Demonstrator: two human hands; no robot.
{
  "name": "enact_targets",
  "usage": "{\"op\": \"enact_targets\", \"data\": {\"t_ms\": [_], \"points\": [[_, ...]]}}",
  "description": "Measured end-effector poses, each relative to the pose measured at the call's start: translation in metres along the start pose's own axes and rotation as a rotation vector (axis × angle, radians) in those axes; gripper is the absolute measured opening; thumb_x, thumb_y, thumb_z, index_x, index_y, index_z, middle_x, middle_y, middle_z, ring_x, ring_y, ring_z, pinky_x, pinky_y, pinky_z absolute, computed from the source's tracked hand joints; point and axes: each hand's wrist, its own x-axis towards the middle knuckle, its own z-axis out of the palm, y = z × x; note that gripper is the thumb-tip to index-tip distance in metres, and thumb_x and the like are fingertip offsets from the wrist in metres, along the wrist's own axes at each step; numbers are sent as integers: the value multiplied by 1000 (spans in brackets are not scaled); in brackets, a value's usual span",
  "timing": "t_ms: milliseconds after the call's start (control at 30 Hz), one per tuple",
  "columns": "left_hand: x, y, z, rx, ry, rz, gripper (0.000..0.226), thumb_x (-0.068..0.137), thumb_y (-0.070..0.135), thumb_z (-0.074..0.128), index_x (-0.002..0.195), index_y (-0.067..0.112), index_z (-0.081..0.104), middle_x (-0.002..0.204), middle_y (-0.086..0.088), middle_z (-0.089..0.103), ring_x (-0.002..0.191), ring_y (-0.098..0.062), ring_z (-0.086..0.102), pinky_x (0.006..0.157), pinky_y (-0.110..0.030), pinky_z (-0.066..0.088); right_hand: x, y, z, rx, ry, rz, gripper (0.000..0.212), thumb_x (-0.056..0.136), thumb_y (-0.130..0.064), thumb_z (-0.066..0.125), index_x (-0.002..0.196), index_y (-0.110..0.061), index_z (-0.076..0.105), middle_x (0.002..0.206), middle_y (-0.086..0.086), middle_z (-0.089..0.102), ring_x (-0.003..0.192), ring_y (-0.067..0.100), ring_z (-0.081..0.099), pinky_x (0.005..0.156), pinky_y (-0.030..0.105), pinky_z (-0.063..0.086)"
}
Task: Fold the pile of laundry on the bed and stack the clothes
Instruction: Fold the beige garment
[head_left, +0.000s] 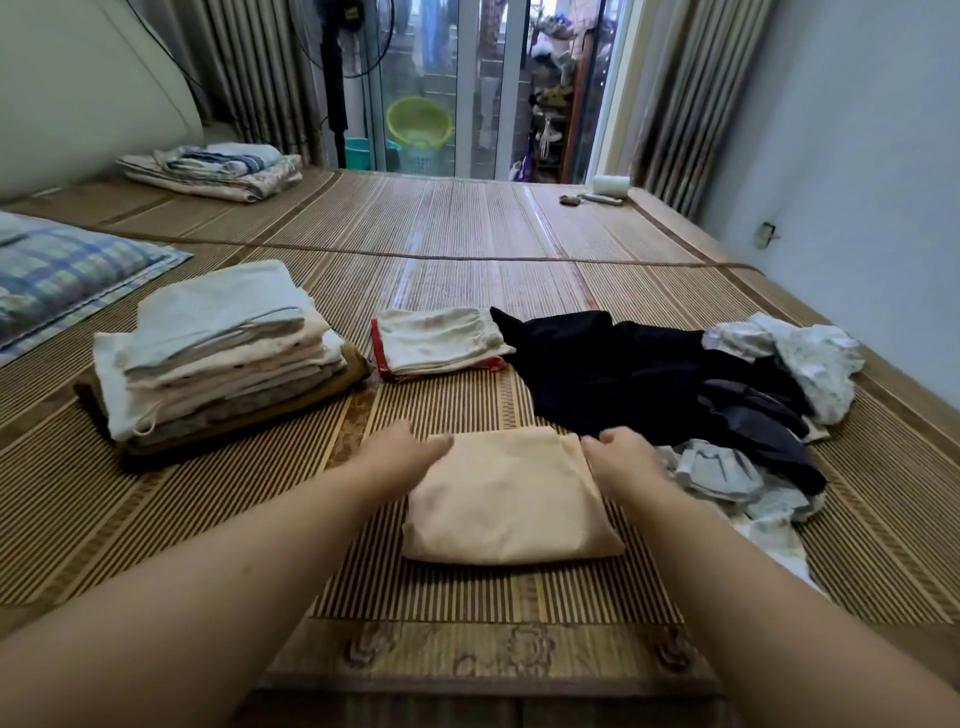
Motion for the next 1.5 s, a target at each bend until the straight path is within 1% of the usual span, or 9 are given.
{"op": "enact_targets", "data": {"t_ms": [133,233,433,600,833,1000,1200,1400,1500], "points": [[-3,-24,13,276,-110,-138,58,80,70,57,102,16,62,84,4,56,84,-15,59,75,-29,49,-4,8,12,-114,-128,146,68,86,-56,59,126,-1,56,122,14,60,111,31,57,81,33,42],[2,-28,20,187,-125,-127,46,76,65,66,87,21,59,85,5,60,84,-16,61,76,-29,52,-1,1,20,15,-212,130,44,79,-44,73,102,-7,65,91,1,62,82,19,58,69,30,43],[13,-21,25,-74,-79,-109,33,90,33,64,117,15,58,93,4,59,85,-12,58,71,-28,51,7,-10,28,85,-197,33,47,83,-25,70,124,-11,51,108,3,59,95,20,56,78,32,45],[21,-25,15,-401,-168,-80,88,83,21,73,150,28,16,144,-8,40,119,-26,49,98,-39,45,5,-6,28,184,-294,-143,81,86,-12,67,151,-35,24,147,-1,43,124,17,47,105,30,36],[31,-26,12,-559,-477,86,50,86,-2,56,121,34,61,130,4,48,104,-10,57,62,-10,49,15,-9,30,267,-373,-177,43,95,-4,53,131,-26,56,114,-13,47,87,-7,46,66,5,38],[71,-4,-18,-664,-210,243,60,89,-4,53,134,36,50,126,10,52,92,1,62,68,-12,51,68,-63,17,451,-315,-334,46,86,12,59,117,-22,61,113,-2,66,86,-6,61,83,11,49],[159,31,-83,-515,102,351,69,76,7,57,141,31,48,142,9,47,120,-13,53,103,-28,43,145,-158,7,351,-161,-552,45,85,4,61,124,-18,60,103,-7,60,87,1,59,67,-5,37],[245,41,-78,194,109,14,76,94,44,51,155,26,8,161,-10,-19,147,-41,-3,117,-50,14,231,-185,57,-380,-86,-492,52,95,-37,51,144,-30,38,156,3,29,136,26,39,110,40,35],[263,40,-48,344,147,80,86,88,67,44,155,28,5,159,-8,-26,146,-34,-18,117,-53,-1,243,-183,90,-540,-120,-614,57,98,-44,40,151,-33,22,163,0,4,149,23,10,116,52,18]]}}
